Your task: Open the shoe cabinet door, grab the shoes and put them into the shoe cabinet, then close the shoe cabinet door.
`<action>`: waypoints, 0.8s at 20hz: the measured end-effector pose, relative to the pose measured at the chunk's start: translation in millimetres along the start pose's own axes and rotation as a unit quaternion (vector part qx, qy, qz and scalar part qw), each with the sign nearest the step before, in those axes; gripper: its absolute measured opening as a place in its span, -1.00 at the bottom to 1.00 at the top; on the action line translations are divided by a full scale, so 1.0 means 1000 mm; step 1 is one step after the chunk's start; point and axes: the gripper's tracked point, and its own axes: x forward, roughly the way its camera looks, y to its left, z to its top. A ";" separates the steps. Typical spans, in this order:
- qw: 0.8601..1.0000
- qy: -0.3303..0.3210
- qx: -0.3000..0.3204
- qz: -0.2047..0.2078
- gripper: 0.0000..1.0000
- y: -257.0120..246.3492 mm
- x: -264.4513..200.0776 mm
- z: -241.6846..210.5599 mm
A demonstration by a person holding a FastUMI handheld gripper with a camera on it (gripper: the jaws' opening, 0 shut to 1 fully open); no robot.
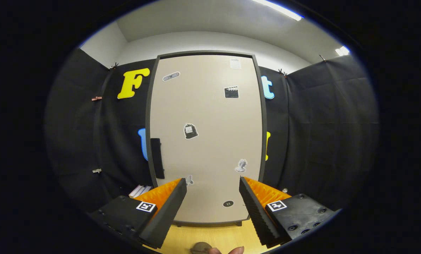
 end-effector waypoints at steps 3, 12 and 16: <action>1.000 -0.008 0.000 0.018 0.96 0.027 0.017 0.009; 0.999 0.025 0.007 0.046 0.96 0.114 0.094 -0.018; 0.998 0.037 0.001 0.048 0.96 0.138 0.131 -0.032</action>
